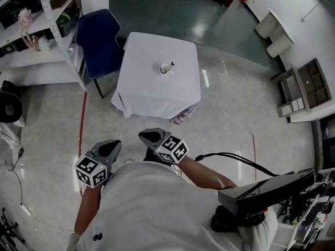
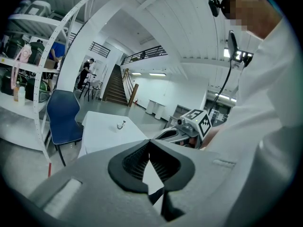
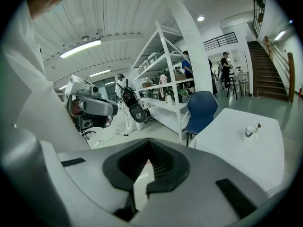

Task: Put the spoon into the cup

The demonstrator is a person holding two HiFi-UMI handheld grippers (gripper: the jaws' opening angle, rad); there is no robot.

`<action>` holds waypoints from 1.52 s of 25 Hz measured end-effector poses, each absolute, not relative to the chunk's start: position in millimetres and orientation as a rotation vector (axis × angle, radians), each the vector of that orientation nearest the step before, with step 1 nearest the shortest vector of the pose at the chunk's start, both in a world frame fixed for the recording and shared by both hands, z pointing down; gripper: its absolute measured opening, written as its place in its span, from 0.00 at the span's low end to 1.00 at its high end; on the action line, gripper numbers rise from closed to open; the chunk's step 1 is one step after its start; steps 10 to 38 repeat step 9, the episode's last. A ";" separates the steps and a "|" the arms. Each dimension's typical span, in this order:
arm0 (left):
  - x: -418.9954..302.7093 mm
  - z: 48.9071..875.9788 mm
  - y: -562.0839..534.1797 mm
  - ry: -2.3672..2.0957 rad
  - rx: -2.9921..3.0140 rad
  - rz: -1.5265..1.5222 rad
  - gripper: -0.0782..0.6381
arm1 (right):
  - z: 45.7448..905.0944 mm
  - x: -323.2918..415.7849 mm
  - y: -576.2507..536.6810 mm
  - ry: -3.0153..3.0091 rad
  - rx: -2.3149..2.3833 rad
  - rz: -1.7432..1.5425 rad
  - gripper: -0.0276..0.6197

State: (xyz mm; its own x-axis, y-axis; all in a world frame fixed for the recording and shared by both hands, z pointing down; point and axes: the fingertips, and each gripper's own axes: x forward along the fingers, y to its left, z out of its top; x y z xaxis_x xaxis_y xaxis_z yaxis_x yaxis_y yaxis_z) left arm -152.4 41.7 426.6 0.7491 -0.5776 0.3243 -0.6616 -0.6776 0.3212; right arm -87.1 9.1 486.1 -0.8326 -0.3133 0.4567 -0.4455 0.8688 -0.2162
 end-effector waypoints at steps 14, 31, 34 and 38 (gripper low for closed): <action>-157.4 428.5 54.5 -0.926 2.509 0.282 0.12 | 490.7 -94.0 27.2 -2.619 0.553 0.479 0.05; -157.4 428.5 54.5 -0.926 2.509 0.282 0.12 | 490.7 -94.0 27.2 -2.619 0.553 0.479 0.05; -157.4 428.5 54.5 -0.926 2.509 0.282 0.12 | 490.7 -94.0 27.2 -2.619 0.553 0.479 0.05; -157.4 428.5 54.5 -0.926 2.509 0.282 0.12 | 490.7 -94.0 27.2 -2.619 0.553 0.479 0.05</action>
